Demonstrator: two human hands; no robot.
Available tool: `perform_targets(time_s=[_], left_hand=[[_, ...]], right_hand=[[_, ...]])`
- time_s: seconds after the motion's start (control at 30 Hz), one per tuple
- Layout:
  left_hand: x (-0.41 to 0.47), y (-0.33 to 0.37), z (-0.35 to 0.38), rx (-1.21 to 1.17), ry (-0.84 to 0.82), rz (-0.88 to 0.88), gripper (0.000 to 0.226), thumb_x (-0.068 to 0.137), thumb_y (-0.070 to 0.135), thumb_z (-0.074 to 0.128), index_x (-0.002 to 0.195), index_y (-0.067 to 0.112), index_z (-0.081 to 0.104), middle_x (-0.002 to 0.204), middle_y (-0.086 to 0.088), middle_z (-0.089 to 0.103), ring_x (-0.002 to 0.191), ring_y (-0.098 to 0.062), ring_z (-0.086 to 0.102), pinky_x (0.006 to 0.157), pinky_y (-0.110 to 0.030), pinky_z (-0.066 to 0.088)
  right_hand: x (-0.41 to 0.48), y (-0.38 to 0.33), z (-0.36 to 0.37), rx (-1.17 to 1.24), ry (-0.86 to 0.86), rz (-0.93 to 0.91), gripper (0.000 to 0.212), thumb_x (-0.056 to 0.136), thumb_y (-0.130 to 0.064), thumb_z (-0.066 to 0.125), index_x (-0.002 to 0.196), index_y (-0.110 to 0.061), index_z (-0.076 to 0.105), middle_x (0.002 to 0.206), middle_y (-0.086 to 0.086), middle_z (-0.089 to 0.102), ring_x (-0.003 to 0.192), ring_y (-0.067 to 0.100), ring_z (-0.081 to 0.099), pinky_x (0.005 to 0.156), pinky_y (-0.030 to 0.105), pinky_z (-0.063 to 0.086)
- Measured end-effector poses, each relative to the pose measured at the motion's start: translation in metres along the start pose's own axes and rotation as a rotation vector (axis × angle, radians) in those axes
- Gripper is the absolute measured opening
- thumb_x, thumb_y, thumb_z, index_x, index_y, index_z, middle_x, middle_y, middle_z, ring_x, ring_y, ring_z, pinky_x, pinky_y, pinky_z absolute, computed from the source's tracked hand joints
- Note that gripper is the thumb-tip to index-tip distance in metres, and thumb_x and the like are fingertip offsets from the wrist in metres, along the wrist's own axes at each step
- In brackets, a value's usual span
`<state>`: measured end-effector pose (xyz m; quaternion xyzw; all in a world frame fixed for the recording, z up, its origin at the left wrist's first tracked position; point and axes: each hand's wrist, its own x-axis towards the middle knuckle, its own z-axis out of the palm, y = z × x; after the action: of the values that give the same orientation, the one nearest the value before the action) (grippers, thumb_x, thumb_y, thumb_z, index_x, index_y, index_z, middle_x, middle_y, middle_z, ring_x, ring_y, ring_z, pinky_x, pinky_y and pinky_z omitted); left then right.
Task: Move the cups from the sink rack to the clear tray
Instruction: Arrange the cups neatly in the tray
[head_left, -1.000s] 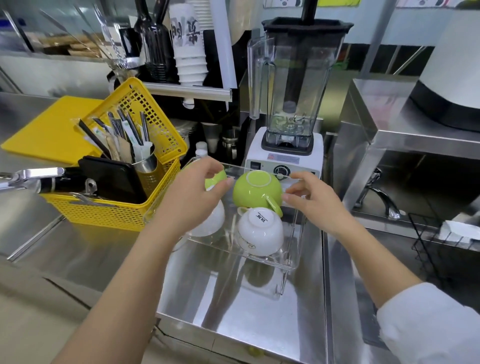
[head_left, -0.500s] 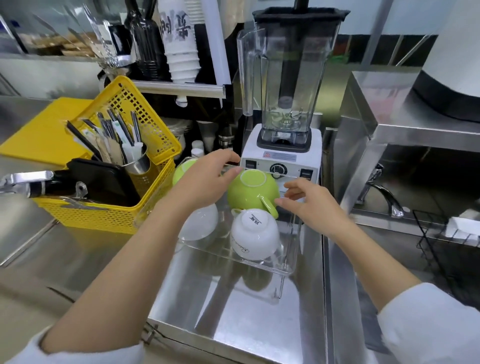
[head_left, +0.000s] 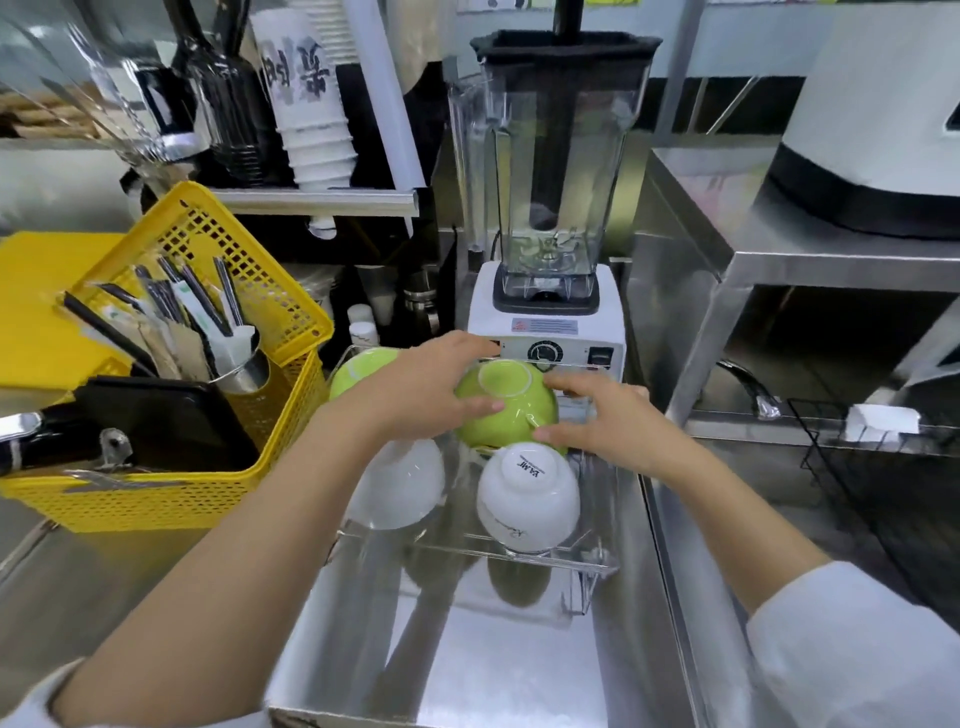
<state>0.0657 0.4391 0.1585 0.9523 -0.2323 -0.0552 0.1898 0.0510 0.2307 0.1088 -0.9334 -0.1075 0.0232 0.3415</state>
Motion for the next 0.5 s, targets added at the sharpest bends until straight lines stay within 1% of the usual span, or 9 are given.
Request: perform_targets(time_s=[0.13,0.17,0.23,0.3,0.33,0.4,0.5], left_hand=[[0.007,-0.01,-0.002,0.012,-0.081,0.06,0.065,0.082,0.038,0.063,0.139,0.028,0.034,0.144,0.004,0.036,0.131,-0.018,0.038,0.11,-0.046,0.03],[0.009,-0.011,-0.002,0.016,-0.094,0.07,0.065,0.082,0.037,0.063,0.139,0.029,0.033,0.144,0.004,0.036,0.131,-0.018,0.038,0.11,-0.046,0.029],[0.013,-0.011,-0.001,-0.006,-0.113,0.094,0.066,0.081,0.035,0.064,0.139,0.031,0.032,0.144,0.004,0.036,0.132,-0.018,0.037,0.11,-0.043,0.029],[0.018,-0.01,0.001,-0.045,-0.144,0.132,0.069,0.08,0.032,0.066,0.139,0.032,0.031,0.145,0.006,0.033,0.134,-0.015,0.033,0.112,-0.035,0.027],[0.021,-0.009,0.001,-0.055,-0.162,0.149,0.071,0.079,0.03,0.068,0.14,0.032,0.03,0.146,0.006,0.032,0.135,-0.014,0.031,0.111,-0.031,0.025],[0.026,-0.01,0.003,-0.073,-0.178,0.169,0.073,0.078,0.025,0.07,0.14,0.032,0.032,0.146,0.005,0.033,0.136,-0.013,0.028,0.111,-0.028,0.022],[0.032,-0.013,0.007,-0.022,-0.201,0.158,0.075,0.075,0.024,0.072,0.139,0.032,0.034,0.144,0.004,0.035,0.135,-0.015,0.031,0.112,-0.029,0.023]], right_hand=[[-0.002,-0.002,0.003,-0.032,0.0,0.045,0.074,0.061,-0.067,0.064,0.127,-0.038,0.047,0.135,-0.018,0.051,0.133,0.017,0.037,0.113,0.038,0.014],[-0.003,-0.003,0.002,-0.04,0.004,0.052,0.071,0.063,-0.065,0.064,0.127,-0.037,0.049,0.134,-0.017,0.053,0.132,0.016,0.037,0.113,0.037,0.014],[-0.006,-0.007,0.002,-0.053,0.014,0.069,0.059,0.073,-0.05,0.067,0.126,-0.032,0.051,0.13,-0.012,0.057,0.128,0.013,0.041,0.113,0.037,0.018],[-0.008,-0.009,0.002,-0.071,0.018,0.061,0.055,0.076,-0.043,0.067,0.127,-0.028,0.051,0.129,-0.009,0.058,0.125,0.012,0.045,0.113,0.039,0.021],[-0.008,-0.009,0.002,-0.08,0.011,0.059,0.056,0.076,-0.044,0.067,0.127,-0.028,0.05,0.129,-0.008,0.058,0.126,0.013,0.045,0.113,0.04,0.021],[-0.006,-0.006,0.001,-0.096,-0.015,0.07,0.058,0.076,-0.047,0.066,0.129,-0.03,0.048,0.131,-0.007,0.057,0.128,0.017,0.041,0.113,0.04,0.021],[-0.006,-0.003,-0.002,-0.109,-0.032,0.093,0.056,0.076,-0.049,0.064,0.128,-0.033,0.049,0.129,-0.005,0.058,0.129,0.019,0.039,0.11,0.036,0.022]])
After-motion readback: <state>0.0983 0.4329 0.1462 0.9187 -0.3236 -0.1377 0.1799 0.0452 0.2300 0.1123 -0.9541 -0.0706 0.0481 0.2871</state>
